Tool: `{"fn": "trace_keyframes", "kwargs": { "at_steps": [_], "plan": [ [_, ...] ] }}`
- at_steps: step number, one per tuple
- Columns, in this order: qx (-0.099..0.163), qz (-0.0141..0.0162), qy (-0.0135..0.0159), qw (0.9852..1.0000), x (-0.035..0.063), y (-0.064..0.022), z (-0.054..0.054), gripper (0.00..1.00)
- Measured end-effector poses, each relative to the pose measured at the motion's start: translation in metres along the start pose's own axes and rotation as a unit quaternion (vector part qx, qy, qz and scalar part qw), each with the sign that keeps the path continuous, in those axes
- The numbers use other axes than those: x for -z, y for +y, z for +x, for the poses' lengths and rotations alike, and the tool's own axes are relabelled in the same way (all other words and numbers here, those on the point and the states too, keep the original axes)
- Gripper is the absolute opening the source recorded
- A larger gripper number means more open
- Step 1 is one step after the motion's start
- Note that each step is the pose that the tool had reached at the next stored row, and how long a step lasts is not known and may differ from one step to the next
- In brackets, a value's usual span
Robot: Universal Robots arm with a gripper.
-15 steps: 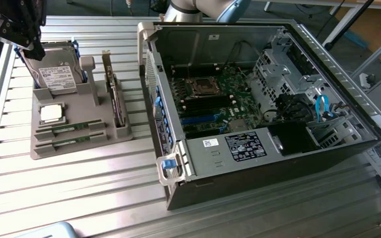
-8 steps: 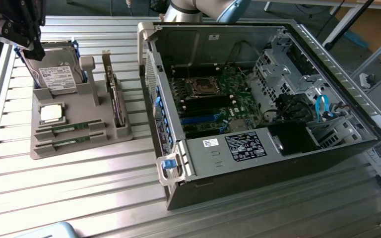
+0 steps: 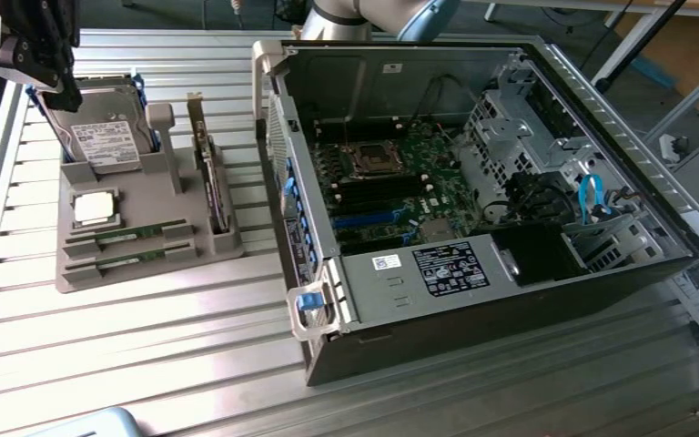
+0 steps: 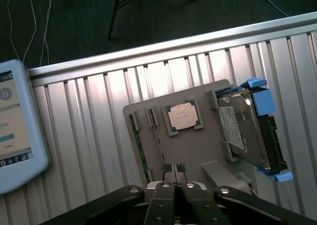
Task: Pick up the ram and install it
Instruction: 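Pick up the ram and move it above insertion slot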
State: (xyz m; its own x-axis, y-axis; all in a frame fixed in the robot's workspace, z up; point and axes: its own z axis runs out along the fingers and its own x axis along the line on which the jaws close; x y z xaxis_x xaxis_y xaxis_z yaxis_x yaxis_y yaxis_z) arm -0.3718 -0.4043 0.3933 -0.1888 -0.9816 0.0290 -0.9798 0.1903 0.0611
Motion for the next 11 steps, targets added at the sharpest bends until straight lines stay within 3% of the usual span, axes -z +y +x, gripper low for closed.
{"fn": "trace_keyframes", "kwargs": {
  "at_steps": [9,11],
  "plan": [
    [0.000,0.0000,0.0000,1.0000,0.0000,0.0000,0.0000,0.11],
    [0.000,-0.0004,-0.0021,1.0000,0.0000,0.0000,0.0001,0.11]
  ]
}}
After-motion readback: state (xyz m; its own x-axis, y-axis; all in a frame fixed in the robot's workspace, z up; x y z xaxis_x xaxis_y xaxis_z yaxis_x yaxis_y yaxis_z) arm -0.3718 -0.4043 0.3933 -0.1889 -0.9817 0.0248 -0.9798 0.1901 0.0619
